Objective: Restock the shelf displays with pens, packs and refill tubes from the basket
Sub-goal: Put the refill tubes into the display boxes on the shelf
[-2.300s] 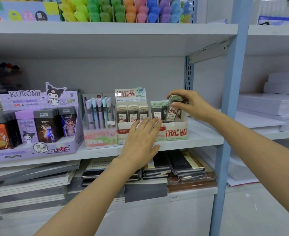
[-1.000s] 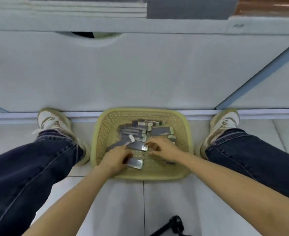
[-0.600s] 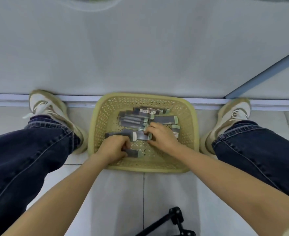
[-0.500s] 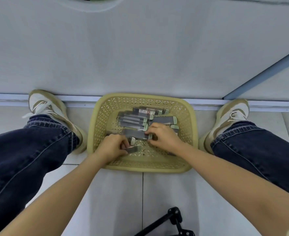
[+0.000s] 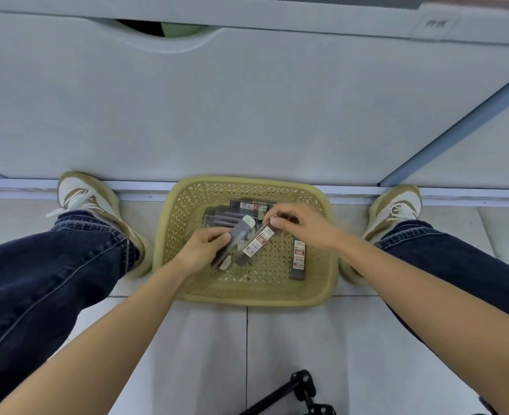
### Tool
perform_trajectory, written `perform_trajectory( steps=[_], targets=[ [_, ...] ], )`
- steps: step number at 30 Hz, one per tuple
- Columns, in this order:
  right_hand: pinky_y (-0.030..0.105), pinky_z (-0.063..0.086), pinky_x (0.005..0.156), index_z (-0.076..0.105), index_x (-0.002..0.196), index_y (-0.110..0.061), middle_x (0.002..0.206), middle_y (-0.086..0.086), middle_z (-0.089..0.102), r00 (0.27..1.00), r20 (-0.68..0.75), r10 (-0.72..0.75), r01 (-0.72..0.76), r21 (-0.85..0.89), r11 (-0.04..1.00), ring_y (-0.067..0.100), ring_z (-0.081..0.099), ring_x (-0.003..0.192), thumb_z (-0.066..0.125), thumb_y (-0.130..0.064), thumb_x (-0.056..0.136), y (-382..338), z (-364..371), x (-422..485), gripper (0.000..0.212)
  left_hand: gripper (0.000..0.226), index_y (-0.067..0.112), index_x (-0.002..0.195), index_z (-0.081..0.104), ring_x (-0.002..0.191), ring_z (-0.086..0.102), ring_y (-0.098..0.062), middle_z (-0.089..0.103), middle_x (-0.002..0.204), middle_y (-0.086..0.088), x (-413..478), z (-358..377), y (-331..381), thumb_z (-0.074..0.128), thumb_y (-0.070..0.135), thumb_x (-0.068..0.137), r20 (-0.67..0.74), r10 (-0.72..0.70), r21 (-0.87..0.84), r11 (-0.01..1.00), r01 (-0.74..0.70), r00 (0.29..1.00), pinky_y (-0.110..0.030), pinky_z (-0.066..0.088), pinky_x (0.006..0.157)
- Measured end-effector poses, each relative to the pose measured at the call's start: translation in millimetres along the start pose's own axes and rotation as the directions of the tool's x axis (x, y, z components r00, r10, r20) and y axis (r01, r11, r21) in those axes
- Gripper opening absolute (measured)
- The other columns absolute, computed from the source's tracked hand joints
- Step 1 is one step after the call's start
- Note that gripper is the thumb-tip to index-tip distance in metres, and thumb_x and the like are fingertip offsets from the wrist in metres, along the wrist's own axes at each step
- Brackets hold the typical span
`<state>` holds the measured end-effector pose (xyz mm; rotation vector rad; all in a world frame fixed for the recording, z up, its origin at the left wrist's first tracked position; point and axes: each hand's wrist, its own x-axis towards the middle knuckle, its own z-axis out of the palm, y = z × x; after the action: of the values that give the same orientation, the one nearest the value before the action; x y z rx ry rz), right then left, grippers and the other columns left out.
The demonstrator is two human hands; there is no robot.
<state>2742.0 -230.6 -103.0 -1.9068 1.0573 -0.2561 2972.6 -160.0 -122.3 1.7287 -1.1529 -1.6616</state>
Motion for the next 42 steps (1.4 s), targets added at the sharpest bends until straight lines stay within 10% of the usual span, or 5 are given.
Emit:
perform_trajectory(
  steps=[4,11,22,30,42],
  targets=[
    [0.019,0.049,0.075,0.070,0.102,-0.012,0.086,-0.018,0.064,0.991,-0.134,-0.010,0.026,0.124,0.992,-0.004,0.061,0.078,0.058,-0.011,0.095,-10.9,19.3,-2.5,0.013,0.050,0.002,0.101,0.068,0.084,0.055,-0.017,0.066,0.094,-0.012,-9.6,18.5,1.7,0.051,0.048,0.092,0.151,-0.020,-0.050,0.998,0.027,0.988,-0.032,0.041,0.081],
    [0.024,0.053,0.074,0.064,0.110,-0.018,0.096,-0.004,0.064,0.972,-0.228,0.054,0.005,0.249,0.968,0.016,0.065,0.084,0.069,-0.019,0.088,-24.7,35.1,8.3,0.023,0.015,0.000,0.103,0.057,0.073,0.063,-0.017,0.065,0.084,-0.010,-13.3,18.1,2.5,0.051,0.013,0.099,0.253,0.038,-0.160,0.987,0.003,0.967,-0.024,0.052,0.065],
    [0.042,0.029,0.109,0.034,0.147,-0.021,0.147,0.002,0.035,0.979,-0.005,0.203,-0.185,-0.433,0.882,0.023,0.029,0.136,0.072,-0.045,0.081,23.9,82.6,57.3,0.080,0.012,0.010,0.096,0.062,0.053,0.057,-0.013,0.064,0.070,-0.001,-3.5,-44.6,-12.2,0.053,0.017,0.098,-0.155,-0.028,-0.422,0.906,-0.041,0.987,-0.027,0.054,0.057],
    [0.028,0.042,0.082,0.059,0.109,-0.012,0.111,0.003,0.060,0.992,-0.116,0.039,-0.067,-0.251,0.966,0.020,0.055,0.103,0.070,-0.020,0.086,35.7,86.9,37.5,0.027,0.013,0.005,0.103,0.060,0.055,0.059,-0.012,0.064,0.076,-0.006,6.0,-33.0,-16.5,0.051,0.014,0.099,-0.150,-0.048,-0.388,0.922,-0.014,0.988,-0.023,0.054,0.056],
    [0.029,0.043,0.093,0.073,0.101,-0.028,0.102,-0.019,0.068,0.917,0.352,0.188,-0.212,0.032,0.977,0.000,0.060,0.098,0.075,-0.031,0.081,5.0,7.0,14.8,0.020,0.023,0.009,0.108,0.068,0.088,0.067,-0.015,0.073,0.101,-0.003,0.5,-10.6,-0.9,0.053,0.023,0.099,-0.070,-0.016,-0.056,0.998,0.012,0.997,-0.023,0.053,0.068]
  ],
)
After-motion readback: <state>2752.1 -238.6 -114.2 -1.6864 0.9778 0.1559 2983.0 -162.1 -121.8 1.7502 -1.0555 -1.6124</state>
